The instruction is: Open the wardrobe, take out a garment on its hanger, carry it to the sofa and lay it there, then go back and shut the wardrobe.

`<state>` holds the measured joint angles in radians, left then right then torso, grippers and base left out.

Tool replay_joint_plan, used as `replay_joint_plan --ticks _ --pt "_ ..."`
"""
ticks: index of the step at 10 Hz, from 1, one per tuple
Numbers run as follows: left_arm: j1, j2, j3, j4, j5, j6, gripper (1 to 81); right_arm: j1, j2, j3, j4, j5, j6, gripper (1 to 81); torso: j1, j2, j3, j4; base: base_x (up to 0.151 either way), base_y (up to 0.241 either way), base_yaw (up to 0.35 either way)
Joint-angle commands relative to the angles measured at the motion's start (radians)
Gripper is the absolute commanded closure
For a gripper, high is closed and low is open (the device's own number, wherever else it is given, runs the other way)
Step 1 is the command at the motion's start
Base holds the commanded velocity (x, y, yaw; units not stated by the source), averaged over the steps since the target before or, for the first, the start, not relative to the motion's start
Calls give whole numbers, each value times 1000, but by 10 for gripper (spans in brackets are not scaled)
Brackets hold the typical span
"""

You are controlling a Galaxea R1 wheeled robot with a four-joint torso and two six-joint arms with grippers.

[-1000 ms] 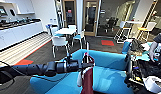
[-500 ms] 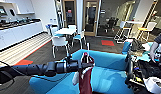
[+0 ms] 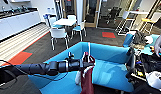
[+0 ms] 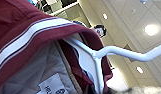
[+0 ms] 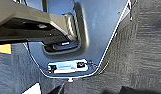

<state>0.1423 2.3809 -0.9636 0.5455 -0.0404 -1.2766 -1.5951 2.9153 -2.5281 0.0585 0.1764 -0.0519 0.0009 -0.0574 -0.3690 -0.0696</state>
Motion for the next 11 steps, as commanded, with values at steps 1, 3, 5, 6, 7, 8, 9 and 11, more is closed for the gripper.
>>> replay_joint_plan --ticks 1,3,5,6,7,8,9,11 --pt "-201 49 -36 13 -111 13 811 5 -9 2 -12 -63 -3 10 0 0 1 0 0 0 0" --pt "-237 121 -113 13 -111 -13 811 17 -8 2 -11 -64 -3 10 0 0 -14 0 0 0 0" --pt "-247 181 -165 13 -108 -17 811 23 -5 3 -11 -64 -3 10 0 0 -13 98 0 0 0" --pt "-250 201 -185 13 -107 -21 811 25 -3 3 -11 -64 -2 10 1 1 -13 102 0 0 0" --pt "-253 221 -199 13 -107 -24 811 27 -3 2 -9 -64 -2 10 1 1 -13 116 0 0 0" --pt "-261 242 -208 13 -101 -27 811 30 -3 2 -9 -64 -2 10 1 1 -13 131 0 0 0" --pt "-269 258 -215 13 -98 -27 811 31 -5 2 -8 -64 -2 10 1 1 -13 80 0 0 0" --pt "-278 282 -233 13 -98 -41 811 31 -3 3 -9 -64 -2 10 1 1 -13 26 0 0 0"
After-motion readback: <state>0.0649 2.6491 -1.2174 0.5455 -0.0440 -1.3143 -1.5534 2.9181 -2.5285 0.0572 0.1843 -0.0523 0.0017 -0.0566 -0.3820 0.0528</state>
